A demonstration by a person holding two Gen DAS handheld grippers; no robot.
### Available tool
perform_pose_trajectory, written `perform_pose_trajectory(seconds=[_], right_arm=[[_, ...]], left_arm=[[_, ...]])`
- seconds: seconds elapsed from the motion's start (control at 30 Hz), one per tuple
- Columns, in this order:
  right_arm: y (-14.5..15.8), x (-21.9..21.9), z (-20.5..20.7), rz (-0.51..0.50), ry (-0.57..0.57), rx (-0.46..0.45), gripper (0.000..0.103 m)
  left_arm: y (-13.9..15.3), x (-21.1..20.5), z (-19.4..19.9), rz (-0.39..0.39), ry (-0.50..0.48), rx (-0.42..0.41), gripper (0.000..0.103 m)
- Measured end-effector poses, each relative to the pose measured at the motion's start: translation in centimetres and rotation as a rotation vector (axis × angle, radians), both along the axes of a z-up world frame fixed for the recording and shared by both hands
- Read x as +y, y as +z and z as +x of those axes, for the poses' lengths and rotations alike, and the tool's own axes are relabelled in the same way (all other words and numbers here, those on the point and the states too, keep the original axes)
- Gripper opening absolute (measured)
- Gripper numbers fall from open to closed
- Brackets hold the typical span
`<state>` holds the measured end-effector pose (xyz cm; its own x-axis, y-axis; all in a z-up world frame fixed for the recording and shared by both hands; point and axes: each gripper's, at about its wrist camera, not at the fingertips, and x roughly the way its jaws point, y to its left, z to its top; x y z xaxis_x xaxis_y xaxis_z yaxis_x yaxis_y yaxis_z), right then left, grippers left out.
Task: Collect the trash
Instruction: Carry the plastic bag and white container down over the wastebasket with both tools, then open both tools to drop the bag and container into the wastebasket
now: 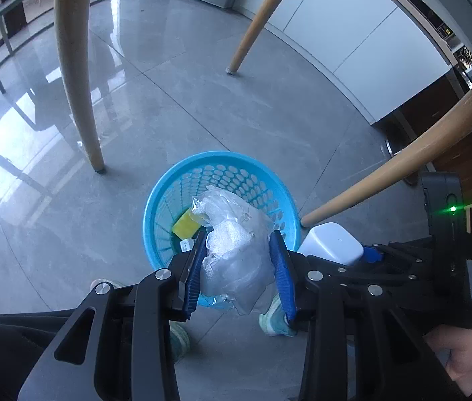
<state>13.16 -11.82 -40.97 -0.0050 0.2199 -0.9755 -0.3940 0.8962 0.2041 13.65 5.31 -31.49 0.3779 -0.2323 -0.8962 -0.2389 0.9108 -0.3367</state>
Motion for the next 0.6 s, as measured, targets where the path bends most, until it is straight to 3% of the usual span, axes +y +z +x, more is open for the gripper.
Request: perform_pose_trajectory(seconds=[0.17,0.23,0.6], right_arm=[[-0.1,-0.2,0.8,0.024,-0.026,-0.013,0.057],[0.0,-0.2,1.0,0.012,-0.035,-0.032,0.074],[0.3,-1.3,1.0,-0.018,-0.099,-0.027,0.075]], left_arm=[[-0.2,0.5,0.1,-0.032,0.038,-0.016,0.041],[-0.4,0.7,0.3,-0.055,0.076,-0.026,0.057],[-0.4,1.6,0.3,-0.081,0.133,-0.023,0.055]])
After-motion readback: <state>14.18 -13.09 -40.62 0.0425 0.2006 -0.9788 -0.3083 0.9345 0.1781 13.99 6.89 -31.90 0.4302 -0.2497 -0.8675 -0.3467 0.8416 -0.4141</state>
